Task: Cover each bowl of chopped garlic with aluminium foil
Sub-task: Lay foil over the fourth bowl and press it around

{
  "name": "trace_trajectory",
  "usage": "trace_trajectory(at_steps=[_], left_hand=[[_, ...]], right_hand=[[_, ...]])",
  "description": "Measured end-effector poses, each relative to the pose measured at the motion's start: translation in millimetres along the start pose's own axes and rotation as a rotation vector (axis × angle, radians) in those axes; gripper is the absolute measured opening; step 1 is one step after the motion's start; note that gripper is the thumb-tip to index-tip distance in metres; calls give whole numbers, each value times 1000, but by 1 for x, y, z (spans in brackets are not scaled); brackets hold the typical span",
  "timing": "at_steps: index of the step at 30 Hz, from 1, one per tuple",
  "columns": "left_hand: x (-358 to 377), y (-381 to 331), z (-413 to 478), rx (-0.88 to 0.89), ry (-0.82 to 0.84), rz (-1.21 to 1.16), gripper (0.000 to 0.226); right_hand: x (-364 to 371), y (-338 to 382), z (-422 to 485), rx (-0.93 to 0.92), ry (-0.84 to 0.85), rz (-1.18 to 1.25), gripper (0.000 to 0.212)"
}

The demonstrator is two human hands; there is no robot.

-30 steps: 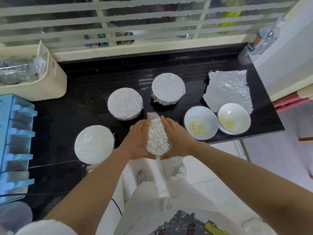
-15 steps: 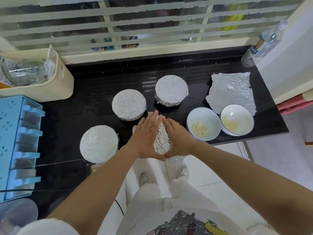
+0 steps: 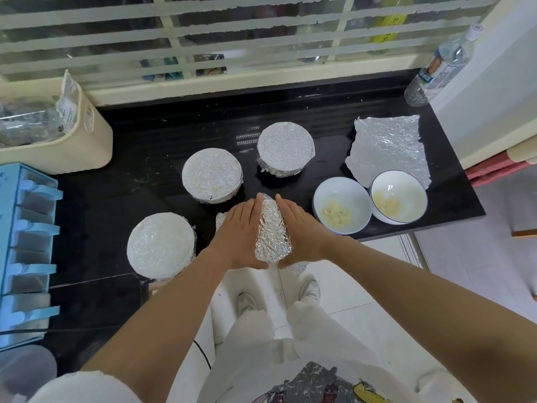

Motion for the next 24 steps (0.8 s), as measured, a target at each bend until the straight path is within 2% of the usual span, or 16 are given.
trace_trajectory(at_steps=[14, 20, 22, 24], left_hand=[[-10, -7, -6, -52, -17, 90, 144], [-3, -4, -5, -24, 56, 79, 155], [-5, -4, -8, -6, 42, 62, 155], [-8, -3, -14, -4, -4, 2, 150]], right_hand=[[-6, 4, 1, 11, -29, -49, 149], [-4, 6, -1, -21, 2, -51, 150], [-5, 9, -9, -66, -4, 8, 137], [-10, 11, -18, -106, -72, 111, 108]])
Point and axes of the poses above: each hand's wrist, its own z-axis towards the middle knuckle, its own x-axis out of the palm, y = z × x, the point moved 8 cm from there along z, towards the middle knuckle, and after that the axes turned 7 degrees about y, right-handed, at the moved point
